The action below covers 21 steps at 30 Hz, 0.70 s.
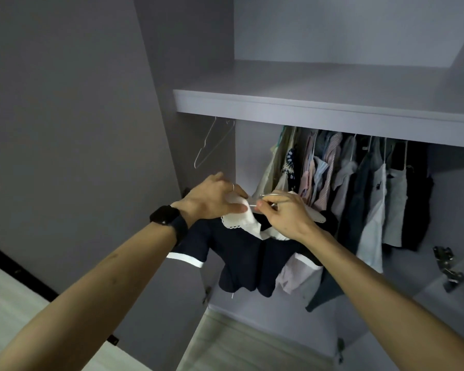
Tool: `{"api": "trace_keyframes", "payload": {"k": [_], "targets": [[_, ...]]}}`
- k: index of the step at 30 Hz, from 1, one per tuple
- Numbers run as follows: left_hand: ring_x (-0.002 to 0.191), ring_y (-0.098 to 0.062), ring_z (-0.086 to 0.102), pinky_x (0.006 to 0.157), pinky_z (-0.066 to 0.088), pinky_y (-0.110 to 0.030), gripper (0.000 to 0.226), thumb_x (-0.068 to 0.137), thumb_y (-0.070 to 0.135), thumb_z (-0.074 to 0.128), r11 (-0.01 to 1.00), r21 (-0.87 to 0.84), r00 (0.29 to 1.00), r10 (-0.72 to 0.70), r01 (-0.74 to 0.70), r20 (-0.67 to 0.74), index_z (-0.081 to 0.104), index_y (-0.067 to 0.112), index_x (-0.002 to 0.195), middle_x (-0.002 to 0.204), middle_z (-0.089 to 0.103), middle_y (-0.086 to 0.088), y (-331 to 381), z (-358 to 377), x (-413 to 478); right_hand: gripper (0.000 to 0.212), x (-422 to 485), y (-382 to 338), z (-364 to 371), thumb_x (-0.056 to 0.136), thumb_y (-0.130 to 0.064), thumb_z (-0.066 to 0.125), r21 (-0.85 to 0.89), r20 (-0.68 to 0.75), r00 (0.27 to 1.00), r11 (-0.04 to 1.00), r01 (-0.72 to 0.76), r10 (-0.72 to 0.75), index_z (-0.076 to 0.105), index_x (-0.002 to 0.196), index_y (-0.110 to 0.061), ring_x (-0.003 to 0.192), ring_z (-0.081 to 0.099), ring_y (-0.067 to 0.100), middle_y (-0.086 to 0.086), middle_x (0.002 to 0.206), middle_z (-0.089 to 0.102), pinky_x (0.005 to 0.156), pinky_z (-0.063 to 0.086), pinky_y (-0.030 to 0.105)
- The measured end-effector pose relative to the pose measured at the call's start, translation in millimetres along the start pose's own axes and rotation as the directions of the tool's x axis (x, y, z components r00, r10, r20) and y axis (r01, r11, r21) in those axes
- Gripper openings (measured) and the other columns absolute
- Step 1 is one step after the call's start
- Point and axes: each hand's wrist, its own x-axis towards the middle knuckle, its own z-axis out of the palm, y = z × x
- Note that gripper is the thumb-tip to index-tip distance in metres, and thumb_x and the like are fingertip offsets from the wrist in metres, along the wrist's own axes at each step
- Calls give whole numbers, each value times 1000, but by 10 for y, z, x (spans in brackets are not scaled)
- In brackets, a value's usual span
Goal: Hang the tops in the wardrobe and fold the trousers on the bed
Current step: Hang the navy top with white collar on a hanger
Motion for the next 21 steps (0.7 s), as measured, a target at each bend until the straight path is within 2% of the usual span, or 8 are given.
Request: {"api": "trace_keyframes", "payload": {"k": [3,5,9,11,13,16,19,21], "targets": [[117,-20,49,90,42,-40,12,88,48,61,977,177,991,129,-121,-35,69,40,93,111,55,11,150,98,5,20,-43,-48,10,99,-16,57,-45,7,997,996,73,-73,76,95,-11,84,51,3,-16,84,59,80,27,-2],[97,-28,61,72,38,-35,30,92,49,57,978,181,994,108,-104,-9,52,32,68,77,49,12,253,160,61,18,-63,-105,34,96,-10,58,-24,33,991,992,128,-127,75,100,-13,80,45,-3,-21,82,53,76,30,3],[97,-28,62,77,40,-35,22,99,50,52,957,264,984,152,-122,-93,65,33,101,93,67,3,187,192,46,33,-168,56,-91,88,-9,67,135,-7,999,990,46,-46,69,120,-20,93,58,-8,-12,106,65,86,42,7],[100,-27,63,82,40,-35,21,102,44,50,943,299,973,194,-150,-122,65,33,111,102,70,2,84,239,-44,32,-167,242,-249,93,-31,68,111,-39,987,983,-149,154,65,124,-21,105,62,3,-5,116,67,97,48,25],[93,-26,65,76,37,-32,14,103,38,50,960,249,971,171,-126,-167,63,33,102,93,71,6,16,297,-97,65,-119,396,-326,93,-72,46,-13,202,896,916,-401,396,66,125,-20,115,60,16,-3,125,67,101,43,34],[88,-28,64,72,33,-32,14,102,36,49,966,255,988,76,-39,-136,52,34,88,90,68,5,34,354,-147,84,-135,467,-77,87,-82,43,53,588,636,760,-648,501,50,148,-23,141,41,18,-5,150,49,116,26,33],[90,-28,63,73,33,-33,14,101,39,49,951,310,997,2,20,-71,54,32,89,92,66,3,72,389,-150,27,-210,533,248,92,-41,65,241,551,659,658,-713,512,71,98,-16,102,58,18,-4,98,67,93,42,30],[85,-22,60,70,38,-34,19,96,47,51,974,220,997,-56,44,49,51,33,82,92,64,7,138,422,-137,13,-215,520,379,94,-20,59,289,471,723,687,-667,504,69,88,-13,86,59,18,1,85,65,82,44,31]]}}
